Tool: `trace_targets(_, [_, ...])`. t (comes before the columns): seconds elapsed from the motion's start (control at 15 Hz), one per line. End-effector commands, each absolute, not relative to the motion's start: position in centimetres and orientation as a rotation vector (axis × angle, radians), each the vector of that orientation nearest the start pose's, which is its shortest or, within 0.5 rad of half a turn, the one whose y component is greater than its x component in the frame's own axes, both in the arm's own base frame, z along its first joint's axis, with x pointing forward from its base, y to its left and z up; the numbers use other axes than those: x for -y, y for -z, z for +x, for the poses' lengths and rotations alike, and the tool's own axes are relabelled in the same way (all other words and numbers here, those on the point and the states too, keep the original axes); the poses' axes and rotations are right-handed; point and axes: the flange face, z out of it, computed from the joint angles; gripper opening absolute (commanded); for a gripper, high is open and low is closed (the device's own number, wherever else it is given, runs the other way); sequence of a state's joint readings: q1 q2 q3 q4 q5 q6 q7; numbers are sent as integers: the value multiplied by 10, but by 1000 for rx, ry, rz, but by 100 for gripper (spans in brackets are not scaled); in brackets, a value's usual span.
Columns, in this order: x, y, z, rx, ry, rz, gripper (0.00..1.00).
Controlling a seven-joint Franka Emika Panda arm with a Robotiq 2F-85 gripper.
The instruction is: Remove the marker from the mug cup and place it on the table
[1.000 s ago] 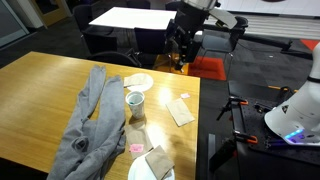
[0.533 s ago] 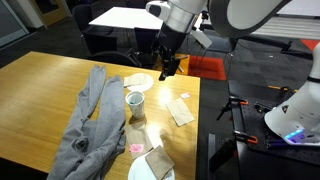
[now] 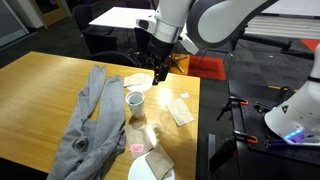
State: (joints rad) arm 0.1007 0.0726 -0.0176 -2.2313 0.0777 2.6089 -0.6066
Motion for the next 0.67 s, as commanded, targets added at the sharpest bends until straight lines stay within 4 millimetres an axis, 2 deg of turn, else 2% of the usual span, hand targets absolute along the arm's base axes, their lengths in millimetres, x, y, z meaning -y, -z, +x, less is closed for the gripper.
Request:
trace_targets(0.0, [-45, -368, 563, 966, 478, -2985, 100])
trace_targets(0.6, [-43, -364, 568, 961, 469, -2987, 100])
